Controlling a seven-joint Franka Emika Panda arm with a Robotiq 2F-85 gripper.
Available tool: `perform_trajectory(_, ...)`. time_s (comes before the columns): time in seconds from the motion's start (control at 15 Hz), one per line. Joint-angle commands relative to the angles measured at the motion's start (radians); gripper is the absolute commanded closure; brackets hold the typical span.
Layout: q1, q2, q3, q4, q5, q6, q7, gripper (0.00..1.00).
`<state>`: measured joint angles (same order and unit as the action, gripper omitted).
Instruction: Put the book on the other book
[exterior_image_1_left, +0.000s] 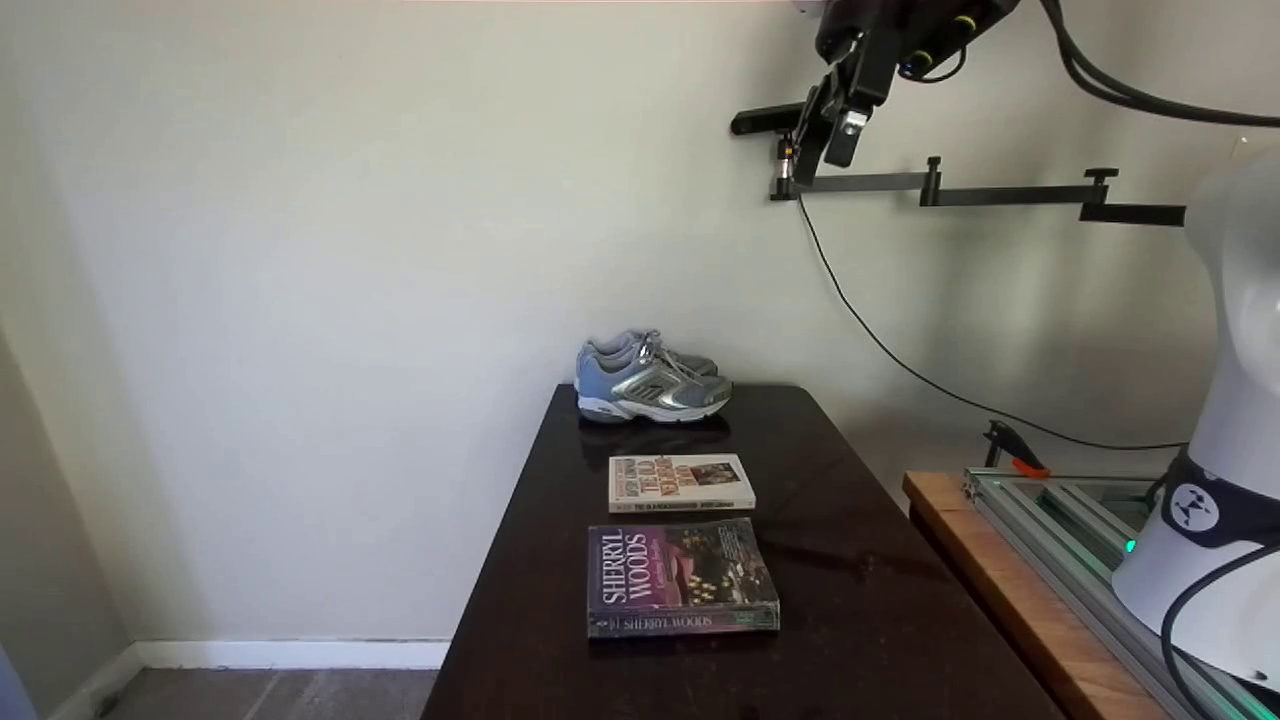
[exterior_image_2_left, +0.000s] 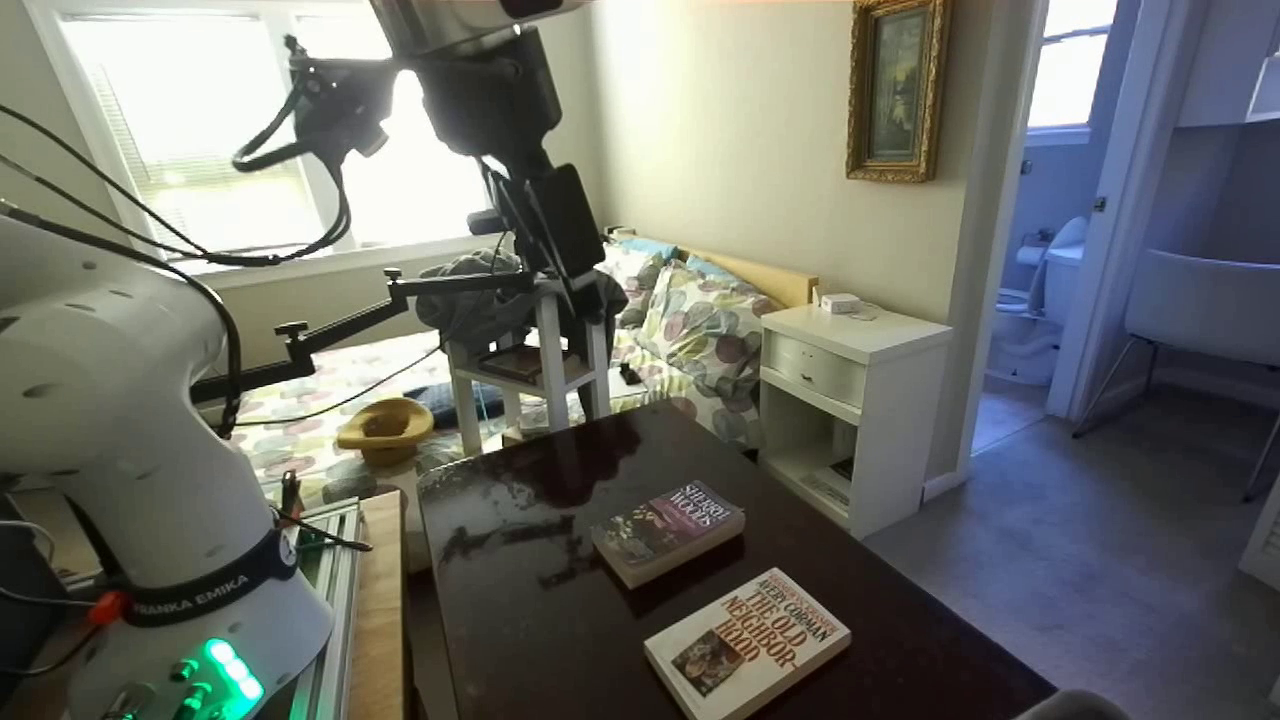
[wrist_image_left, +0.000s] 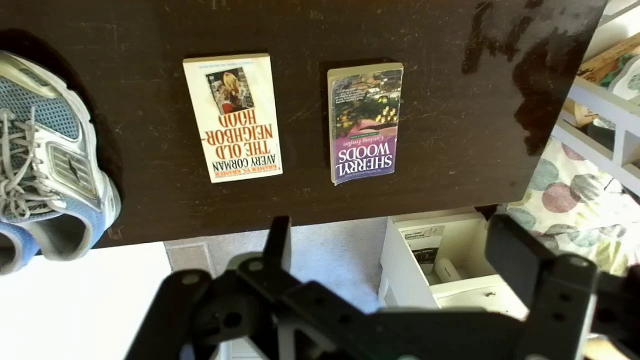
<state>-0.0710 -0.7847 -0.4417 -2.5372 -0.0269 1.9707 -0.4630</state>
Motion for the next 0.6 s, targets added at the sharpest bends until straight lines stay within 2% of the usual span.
perform_trajectory(0.0, 0.024, 0.049, -0.026, 0.032, 0.024, 0.034, -0.103, 0.00)
perform_trajectory(0.33, 0.113, 0.096, -0.066, 0.037, 0.062, 0.018, -0.354, 0.00)
perform_trajectory(0.53, 0.158, 0.167, -0.107, 0.048, 0.116, 0.020, -0.537, 0.00)
